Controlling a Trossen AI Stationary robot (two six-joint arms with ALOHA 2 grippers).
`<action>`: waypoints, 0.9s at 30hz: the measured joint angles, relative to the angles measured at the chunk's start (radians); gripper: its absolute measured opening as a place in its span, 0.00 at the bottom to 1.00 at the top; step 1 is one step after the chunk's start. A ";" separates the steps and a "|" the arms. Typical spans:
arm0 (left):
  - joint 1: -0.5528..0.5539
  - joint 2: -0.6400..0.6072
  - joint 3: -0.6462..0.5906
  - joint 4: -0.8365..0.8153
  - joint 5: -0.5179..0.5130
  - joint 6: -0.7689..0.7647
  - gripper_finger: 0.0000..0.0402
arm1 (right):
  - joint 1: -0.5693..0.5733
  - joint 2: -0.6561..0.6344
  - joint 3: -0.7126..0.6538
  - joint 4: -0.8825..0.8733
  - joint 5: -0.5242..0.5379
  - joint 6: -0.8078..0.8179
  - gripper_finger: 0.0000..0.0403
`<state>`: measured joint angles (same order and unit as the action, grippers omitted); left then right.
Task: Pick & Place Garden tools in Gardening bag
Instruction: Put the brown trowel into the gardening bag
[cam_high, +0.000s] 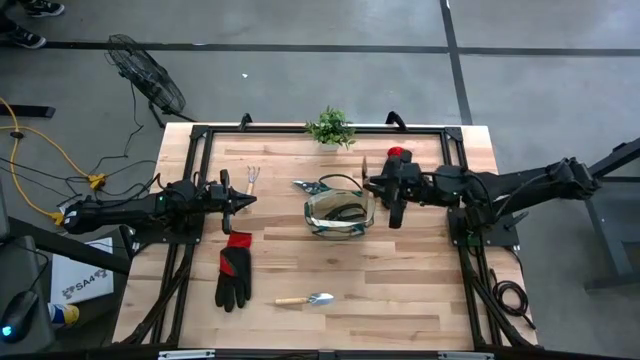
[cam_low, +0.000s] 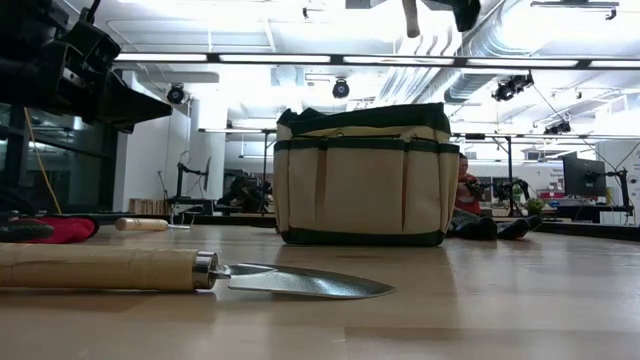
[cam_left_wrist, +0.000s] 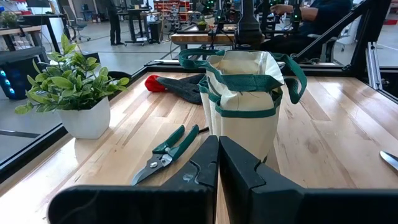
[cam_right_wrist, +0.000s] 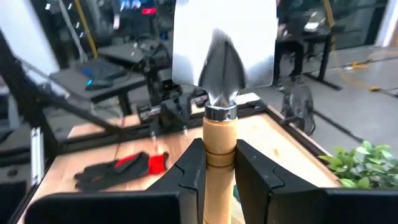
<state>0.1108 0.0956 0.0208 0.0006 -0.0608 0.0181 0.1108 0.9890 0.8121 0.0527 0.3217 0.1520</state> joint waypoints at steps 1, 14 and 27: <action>0.000 0.000 0.000 0.000 0.000 0.000 0.03 | -0.008 0.014 0.024 -0.032 -0.015 0.000 0.13; 0.000 0.000 0.000 0.000 0.000 0.000 0.03 | -0.132 0.200 0.272 -0.342 -0.219 0.038 0.13; 0.000 0.000 0.000 0.000 0.000 0.000 0.03 | -0.173 0.367 0.370 -0.475 -0.304 0.027 0.13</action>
<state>0.1112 0.0959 0.0211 0.0006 -0.0608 0.0181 -0.0620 1.3564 1.1820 -0.4220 0.0174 0.1795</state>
